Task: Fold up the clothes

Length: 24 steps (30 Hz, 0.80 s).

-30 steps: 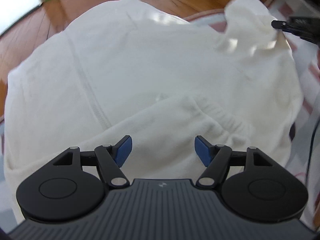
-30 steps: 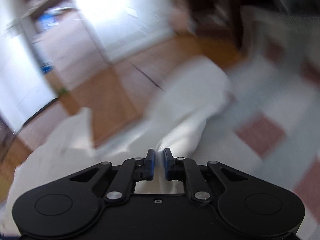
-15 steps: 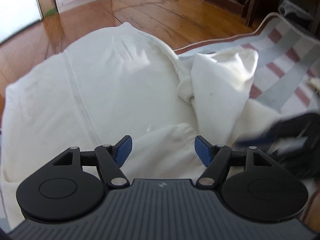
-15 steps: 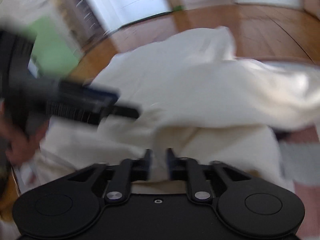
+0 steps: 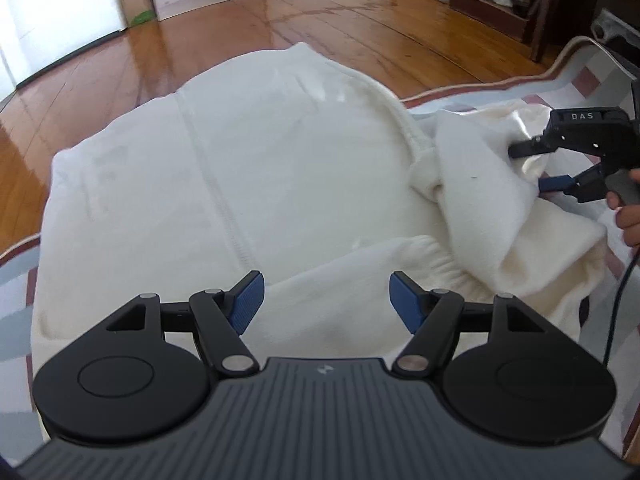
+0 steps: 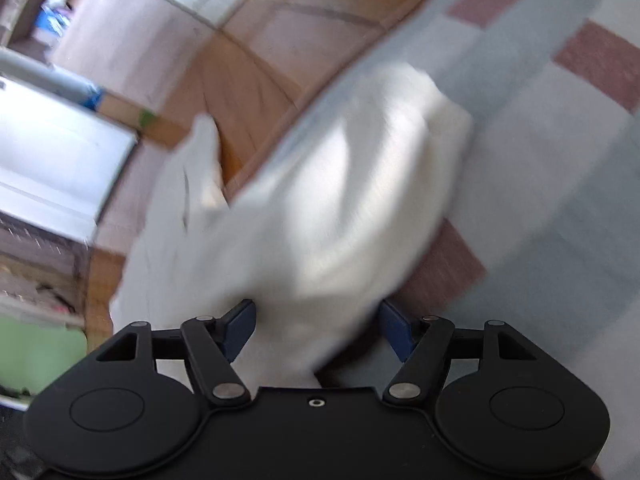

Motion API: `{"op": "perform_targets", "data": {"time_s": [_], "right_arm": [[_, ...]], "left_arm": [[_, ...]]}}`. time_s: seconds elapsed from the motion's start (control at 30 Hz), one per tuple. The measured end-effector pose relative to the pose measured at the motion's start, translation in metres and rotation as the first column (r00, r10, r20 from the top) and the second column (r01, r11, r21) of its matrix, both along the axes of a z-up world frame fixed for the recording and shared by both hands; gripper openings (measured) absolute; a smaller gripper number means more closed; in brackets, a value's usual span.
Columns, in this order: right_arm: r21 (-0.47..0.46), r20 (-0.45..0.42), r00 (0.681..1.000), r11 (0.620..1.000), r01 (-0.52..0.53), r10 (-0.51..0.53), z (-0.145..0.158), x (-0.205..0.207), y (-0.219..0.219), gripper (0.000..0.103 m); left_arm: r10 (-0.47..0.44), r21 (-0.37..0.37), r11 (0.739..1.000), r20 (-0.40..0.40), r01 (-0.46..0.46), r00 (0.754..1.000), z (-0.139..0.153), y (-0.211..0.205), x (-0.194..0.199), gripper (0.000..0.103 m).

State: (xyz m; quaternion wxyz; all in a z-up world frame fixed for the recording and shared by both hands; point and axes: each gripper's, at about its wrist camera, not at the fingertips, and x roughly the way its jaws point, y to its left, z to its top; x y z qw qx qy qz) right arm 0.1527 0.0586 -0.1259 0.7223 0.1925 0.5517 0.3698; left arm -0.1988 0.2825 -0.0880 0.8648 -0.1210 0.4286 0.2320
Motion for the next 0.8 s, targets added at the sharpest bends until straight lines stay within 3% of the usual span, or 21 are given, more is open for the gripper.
{"op": "perform_targets", "data": {"time_s": [0.03, 0.07, 0.1, 0.17, 0.23, 0.33, 0.4, 0.47, 0.53, 0.6, 0.67, 0.7, 0.8], "right_arm": [[0.007, 0.025, 1.0, 1.0, -0.001, 0.001, -0.003, -0.001, 0.002, 0.068], [0.005, 0.053, 0.999, 1.0, -0.013, 0.012, -0.006, -0.005, 0.004, 0.032], [-0.018, 0.11, 0.993, 0.999, -0.032, 0.034, 0.0, -0.01, 0.009, 0.009], [-0.092, 0.248, 0.964, 0.993, -0.073, 0.093, 0.019, -0.023, 0.022, 0.011], [-0.086, 0.414, 0.901, 0.991, -0.103, 0.13, 0.053, -0.048, 0.03, 0.011], [-0.046, 0.612, 0.772, 0.982, -0.184, 0.173, 0.103, -0.093, 0.039, 0.011], [0.002, 0.717, 0.665, 0.954, -0.301, 0.209, 0.13, -0.131, 0.045, 0.011], [0.006, 0.795, 0.54, 0.888, -0.461, 0.275, 0.145, -0.175, 0.05, 0.011], [-0.016, 0.805, 0.458, 0.786, -0.619, 0.377, 0.147, -0.213, 0.06, 0.011], [-0.039, 0.747, 0.412, 0.653, -0.756, 0.522, 0.138, -0.241, 0.081, 0.012], [-0.116, 0.635, 0.341, 0.522, -0.845, 0.693, 0.115, -0.268, 0.102, 0.015], [-0.174, 0.596, 0.297, 0.482, -0.859, 0.746, 0.101, -0.281, 0.107, 0.016], [-0.254, 0.538, 0.23, 0.416, -0.873, 0.811, 0.077, -0.296, 0.099, 0.023]], "left_arm": [[0.016, -0.013, 1.0, 0.006, -0.016, 1.0, 0.0, 0.004, -0.004, 0.069], [0.031, -0.02, 0.999, 0.012, -0.03, 0.999, 0.002, 0.006, -0.007, 0.069], [0.045, -0.026, 0.999, 0.018, -0.044, 0.999, 0.003, 0.009, -0.01, 0.069], [0.063, -0.011, 0.998, 0.035, -0.063, 0.997, 0.008, 0.013, -0.018, 0.069], [0.084, 0.001, 0.996, 0.054, -0.084, 0.995, 0.013, 0.017, -0.029, 0.069], [0.137, -0.025, 0.991, 0.094, -0.135, 0.986, 0.016, 0.026, -0.048, 0.069], [0.166, -0.014, 0.986, 0.1, -0.165, 0.981, 0.014, 0.031, -0.055, 0.069], [0.204, 0.039, 0.978, 0.076, -0.207, 0.976, 0.014, 0.036, -0.06, 0.069], [0.269, 0.079, 0.958, 0.091, -0.276, 0.959, 0.017, 0.045, -0.072, 0.069], [0.336, 0.069, 0.936, 0.106, -0.344, 0.936, 0.017, 0.056, -0.088, 0.069], [0.39, 0.037, 0.918, 0.102, -0.396, 0.915, 0.014, 0.068, -0.104, 0.069], [0.406, 0.028, 0.912, 0.09, -0.41, 0.91, 0.012, 0.071, -0.11, 0.069], [0.41, 0.041, 0.91, 0.066, -0.413, 0.91, 0.007, 0.067, -0.12, 0.069]]}}
